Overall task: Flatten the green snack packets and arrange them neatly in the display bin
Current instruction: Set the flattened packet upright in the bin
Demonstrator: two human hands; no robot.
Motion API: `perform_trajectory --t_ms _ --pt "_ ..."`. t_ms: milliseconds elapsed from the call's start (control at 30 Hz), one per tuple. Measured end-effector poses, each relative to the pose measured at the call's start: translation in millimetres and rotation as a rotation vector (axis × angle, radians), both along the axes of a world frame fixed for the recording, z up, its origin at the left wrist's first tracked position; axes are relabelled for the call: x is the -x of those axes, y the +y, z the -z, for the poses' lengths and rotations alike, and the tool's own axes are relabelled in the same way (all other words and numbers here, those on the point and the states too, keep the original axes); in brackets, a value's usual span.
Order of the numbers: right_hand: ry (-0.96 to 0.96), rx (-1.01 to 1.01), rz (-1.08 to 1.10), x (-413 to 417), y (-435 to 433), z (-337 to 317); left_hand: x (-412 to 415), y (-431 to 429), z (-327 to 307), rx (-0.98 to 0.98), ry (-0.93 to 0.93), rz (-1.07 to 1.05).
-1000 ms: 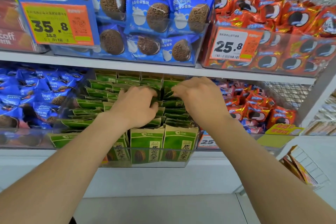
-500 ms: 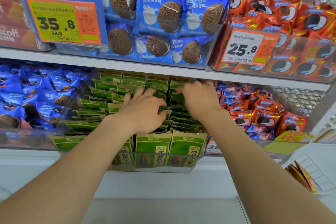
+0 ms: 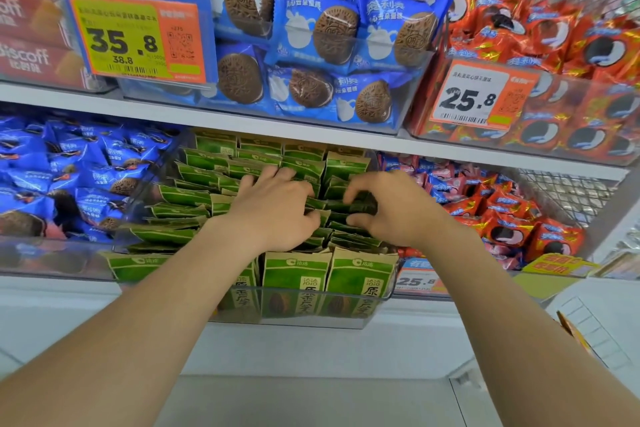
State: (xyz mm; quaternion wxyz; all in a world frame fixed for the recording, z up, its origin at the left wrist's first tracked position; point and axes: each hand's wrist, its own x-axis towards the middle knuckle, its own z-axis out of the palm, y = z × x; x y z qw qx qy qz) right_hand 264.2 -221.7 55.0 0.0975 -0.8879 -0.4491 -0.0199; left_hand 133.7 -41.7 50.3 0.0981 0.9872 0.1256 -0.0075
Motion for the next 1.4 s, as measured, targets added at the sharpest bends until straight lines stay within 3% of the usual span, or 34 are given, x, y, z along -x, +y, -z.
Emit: perform_trajectory --t_ms 200,367,433,733,833,967,1133,1400 --pt "-0.331 0.25 0.062 1 27 8 0 -2 -3 0.003 -0.047 -0.03" --pt "-0.186 0.08 0.187 -10 34 10 1 -5 -2 -0.003 -0.056 -0.049" --pt "-0.209 0.048 0.22 -12 37 6 1 -4 -2 0.002 -0.06 -0.05" --pt "-0.13 0.229 0.066 8 38 3 1 -2 -2 -0.006 -0.076 -0.03" --pt "-0.085 0.098 0.085 20 36 5 2 -2 -1 -0.022 -0.052 -0.017" --pt "-0.047 0.081 0.116 28 32 4 4 -4 -2 -0.032 -0.052 -0.014" --pt "-0.221 -0.216 0.208 4 40 14 7 -7 3 -0.038 -0.063 -0.014" --pt "-0.193 -0.076 0.236 -3 50 2 8 -9 7 -0.011 -0.163 -0.019"
